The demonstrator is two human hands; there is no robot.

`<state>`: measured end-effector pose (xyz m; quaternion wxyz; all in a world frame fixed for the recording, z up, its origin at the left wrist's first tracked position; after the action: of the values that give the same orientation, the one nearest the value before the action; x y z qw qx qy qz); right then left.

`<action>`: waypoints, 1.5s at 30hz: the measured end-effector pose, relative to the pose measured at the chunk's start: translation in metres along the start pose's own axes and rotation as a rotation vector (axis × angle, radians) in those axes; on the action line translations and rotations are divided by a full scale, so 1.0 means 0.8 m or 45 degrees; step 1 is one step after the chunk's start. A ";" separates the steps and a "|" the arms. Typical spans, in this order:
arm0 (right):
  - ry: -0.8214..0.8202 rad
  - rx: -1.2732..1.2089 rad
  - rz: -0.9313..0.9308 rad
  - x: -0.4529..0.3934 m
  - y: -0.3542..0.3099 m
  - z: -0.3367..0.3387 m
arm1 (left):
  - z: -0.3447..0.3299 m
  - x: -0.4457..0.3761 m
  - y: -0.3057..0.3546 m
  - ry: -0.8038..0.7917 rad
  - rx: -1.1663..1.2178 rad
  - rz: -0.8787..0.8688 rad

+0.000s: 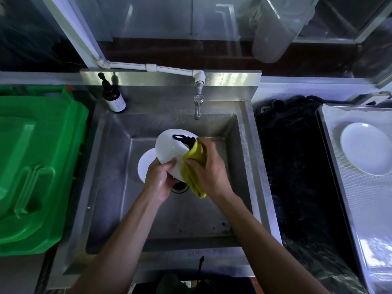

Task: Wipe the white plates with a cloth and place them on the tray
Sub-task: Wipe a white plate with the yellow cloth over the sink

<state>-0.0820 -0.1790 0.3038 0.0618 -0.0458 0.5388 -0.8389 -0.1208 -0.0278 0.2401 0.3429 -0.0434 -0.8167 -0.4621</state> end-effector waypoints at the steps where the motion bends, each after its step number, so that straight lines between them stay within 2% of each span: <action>1: -0.021 0.031 0.035 0.002 -0.005 -0.007 | -0.003 0.001 0.001 -0.012 0.019 -0.006; 5: 0.007 0.444 0.300 0.015 -0.019 -0.026 | -0.012 0.003 0.009 -0.064 0.126 -0.045; 8: -0.007 0.646 0.252 0.026 -0.012 -0.034 | -0.011 0.003 0.009 -0.053 0.170 -0.037; 13: -0.110 0.739 0.166 0.035 0.005 -0.046 | -0.010 0.006 0.004 -0.021 0.213 -0.024; 17: -0.136 0.681 0.086 0.038 0.022 -0.045 | -0.010 0.006 -0.003 -0.033 0.208 -0.019; 24: -0.075 0.400 -0.157 0.029 0.051 -0.032 | -0.013 0.012 -0.007 -0.083 0.193 0.001; 30: -0.038 0.287 -0.310 0.012 0.064 -0.021 | -0.016 0.019 -0.003 -0.120 0.159 -0.001; 35: -0.052 0.137 -0.368 -0.004 0.074 -0.013 | -0.015 0.023 -0.002 -0.173 0.145 0.039; 39: 0.025 0.054 -0.401 -0.020 0.080 -0.002 | -0.011 0.027 -0.001 -0.236 0.116 0.047; 45: 0.077 -0.044 -0.369 -0.044 0.084 0.017 | -0.005 0.032 0.011 -0.339 -0.057 0.007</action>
<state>-0.0416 -0.2133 0.2480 -0.0770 -0.0989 0.5427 -0.8305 -0.1347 -0.0322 0.2637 0.2316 -0.1142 -0.8443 -0.4695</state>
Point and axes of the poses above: each hand's wrist, its own x-axis away from the middle knuckle, its own z-axis out of the back of the hand, y = z × x, the point moved 8 cm from there along -x, towards the middle knuckle, and after that the axes turned 4 degrees about y, right-handed, at the moved point
